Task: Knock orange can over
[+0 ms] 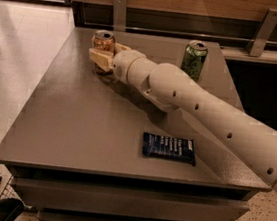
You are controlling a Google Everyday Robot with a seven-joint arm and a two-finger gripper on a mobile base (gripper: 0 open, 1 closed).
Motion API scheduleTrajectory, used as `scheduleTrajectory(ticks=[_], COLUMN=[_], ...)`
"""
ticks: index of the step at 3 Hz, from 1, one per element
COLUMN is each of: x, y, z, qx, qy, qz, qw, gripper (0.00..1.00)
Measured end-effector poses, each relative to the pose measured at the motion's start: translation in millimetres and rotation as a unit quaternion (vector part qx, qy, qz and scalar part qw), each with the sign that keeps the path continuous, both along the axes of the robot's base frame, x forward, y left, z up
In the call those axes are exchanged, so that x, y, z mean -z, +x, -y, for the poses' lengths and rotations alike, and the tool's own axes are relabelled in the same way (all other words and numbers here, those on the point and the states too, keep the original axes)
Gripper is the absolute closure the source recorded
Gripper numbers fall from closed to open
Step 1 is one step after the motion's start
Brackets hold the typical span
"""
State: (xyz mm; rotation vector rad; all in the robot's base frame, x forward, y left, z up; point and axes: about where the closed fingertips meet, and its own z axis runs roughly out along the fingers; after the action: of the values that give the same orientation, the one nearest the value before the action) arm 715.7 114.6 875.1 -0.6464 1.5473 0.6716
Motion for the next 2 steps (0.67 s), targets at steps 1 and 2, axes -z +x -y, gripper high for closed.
scheduleTrajectory(ticks=[1,2], x=[-1.2,-1.4], y=[-0.7,-1.1], z=[-3.1,-4.7], qx=[-0.003,-0.004], qy=[0.000,0.000], qz=[0.000,0.000], qw=[1.0000,1.0000], gripper=[0.82,1.00])
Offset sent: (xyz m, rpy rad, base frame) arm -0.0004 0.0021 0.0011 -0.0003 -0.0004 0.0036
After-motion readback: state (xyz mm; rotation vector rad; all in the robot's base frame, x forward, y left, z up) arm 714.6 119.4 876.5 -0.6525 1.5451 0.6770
